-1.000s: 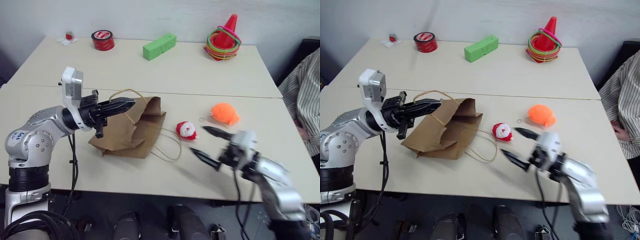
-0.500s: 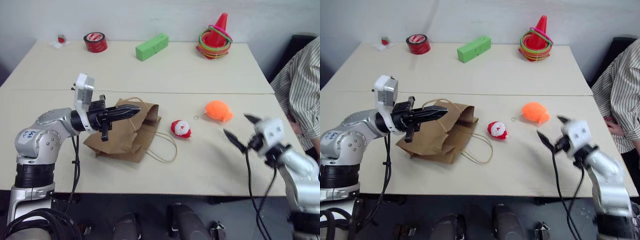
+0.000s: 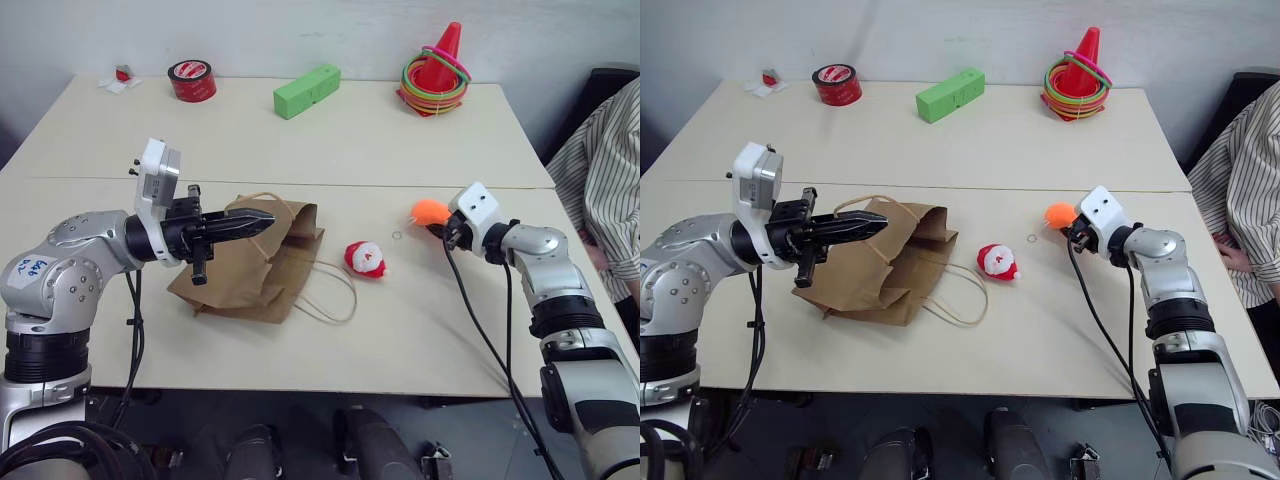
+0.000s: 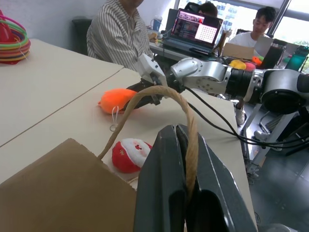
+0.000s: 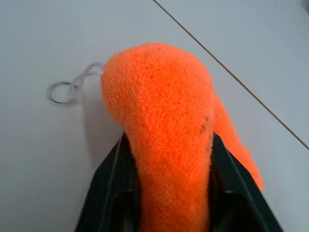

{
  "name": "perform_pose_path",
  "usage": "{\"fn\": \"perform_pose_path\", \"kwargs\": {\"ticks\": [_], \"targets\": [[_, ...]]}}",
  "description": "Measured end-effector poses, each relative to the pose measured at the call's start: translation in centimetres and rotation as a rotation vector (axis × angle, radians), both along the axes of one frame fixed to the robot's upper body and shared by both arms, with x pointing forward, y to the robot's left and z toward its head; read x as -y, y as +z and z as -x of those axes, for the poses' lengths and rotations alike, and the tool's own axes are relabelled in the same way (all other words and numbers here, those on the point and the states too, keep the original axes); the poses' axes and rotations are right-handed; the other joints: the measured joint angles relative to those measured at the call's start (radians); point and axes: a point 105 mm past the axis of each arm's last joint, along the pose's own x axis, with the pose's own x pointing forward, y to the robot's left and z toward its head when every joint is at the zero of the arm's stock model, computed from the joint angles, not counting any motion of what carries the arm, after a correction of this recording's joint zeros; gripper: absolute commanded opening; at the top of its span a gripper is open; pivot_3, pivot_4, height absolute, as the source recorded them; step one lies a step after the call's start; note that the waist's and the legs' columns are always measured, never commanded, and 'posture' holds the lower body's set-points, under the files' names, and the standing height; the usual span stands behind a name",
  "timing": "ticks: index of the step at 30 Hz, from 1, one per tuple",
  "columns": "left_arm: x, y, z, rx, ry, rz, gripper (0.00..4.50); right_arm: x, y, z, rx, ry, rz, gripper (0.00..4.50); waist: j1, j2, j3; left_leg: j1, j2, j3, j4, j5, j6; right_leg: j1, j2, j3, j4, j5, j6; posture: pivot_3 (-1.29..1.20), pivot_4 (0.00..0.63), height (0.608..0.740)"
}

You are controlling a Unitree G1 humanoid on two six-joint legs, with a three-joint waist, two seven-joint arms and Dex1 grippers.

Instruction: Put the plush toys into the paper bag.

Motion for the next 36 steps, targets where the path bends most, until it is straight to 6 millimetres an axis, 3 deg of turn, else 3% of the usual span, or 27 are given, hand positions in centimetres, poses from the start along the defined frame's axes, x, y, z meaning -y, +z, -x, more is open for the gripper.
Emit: {"fn": "perform_pose_path", "kwargs": {"ticks": [2,6,9,11,15,20,26,30,33,36], "targets": [[-0.1,0.0,0.1,-0.002,-0.007,0.007,0.0,-3.0,1.5,2.1,0.015,0.21,-0.035,0.13,-0.001,0.002,0.001,0.0,0.001,0.0,0.0,0.0,-0.001,0.0,0.0,0.0,0.002,0.0,0.0,0.0,0.15,0.74],[-0.2,0.4,0.4,0.003,-0.024,0.029,0.0,-8.9,4.2,5.7,0.032,0.491,-0.049,0.09,0.0,0.002,0.001,0.001,0.001,-0.001,0.0,0.001,-0.002,0.0,0.001,-0.001,0.003,0.0,0.0,0.0,0.15,0.74],[-0.1,0.5,0.5,0.006,-0.032,0.044,0.0,-14.5,3.5,8.2,-0.017,0.638,-0.059,0.09,0.002,0.002,0.001,0.0,0.001,-0.001,0.001,0.001,-0.002,-0.001,0.0,-0.001,0.004,0.0,-0.001,0.0,0.15,0.74],[0.0,0.6,0.5,0.001,-0.041,0.054,0.0,-17.0,2.4,9.2,-0.064,0.681,-0.053,0.09,0.004,0.002,0.001,-0.001,0.001,-0.001,0.001,0.001,-0.001,-0.001,0.0,-0.001,0.003,0.0,-0.001,0.0,0.15,0.74],[0.3,1.3,0.9,-0.012,-0.081,0.076,0.0,-20.8,0.3,9.3,-0.092,0.68,-0.002,0.09,0.005,0.001,0.001,-0.002,0.0,-0.002,0.002,0.0,0.0,-0.001,-0.002,-0.002,0.003,0.0,-0.001,0.0,0.15,0.74],[0.7,1.3,1.5,-0.051,-0.132,0.092,0.0,-24.4,0.4,8.3,-0.08,0.652,0.008,0.09,0.001,0.001,0.001,-0.002,0.0,-0.002,0.002,0.0,0.0,-0.002,-0.001,-0.002,0.003,0.0,-0.001,0.0,0.15,0.74],[1.0,1.3,1.9,-0.054,-0.156,0.092,0.0,-27.1,-2.0,7.4,-0.142,0.604,0.023,0.09,-0.001,0.001,0.001,-0.002,0.001,-0.002,0.002,0.0,0.0,-0.002,-0.001,-0.002,0.004,-0.001,-0.002,0.0,0.15,0.74],[1.1,1.2,1.8,-0.056,-0.151,0.101,0.0,-28.1,-2.1,8.0,-0.128,0.635,-0.022,1.44,0.0,0.001,0.0,-0.002,0.001,-0.002,0.002,0.0,0.0,-0.002,-0.001,-0.002,0.004,-0.001,-0.002,0.0,0.15,0.74],[0.8,0.8,1.8,-0.067,-0.13,0.108,0.0,-27.0,-2.3,8.3,-0.139,0.649,-0.044,2.49,0.002,0.0,0.0,-0.003,0.0,-0.002,0.002,0.0,0.0,-0.002,-0.001,-0.002,0.003,-0.001,-0.002,0.0,0.15,0.74],[0.5,0.3,1.8,-0.081,-0.114,0.109,0.0,-24.7,-1.0,8.7,-0.121,0.701,-0.063,3.54,0.004,0.0,0.0,-0.003,0.0,-0.003,0.002,-0.001,0.0,-0.002,-0.002,-0.003,0.003,-0.001,-0.002,0.0,0.15,0.74]]}}
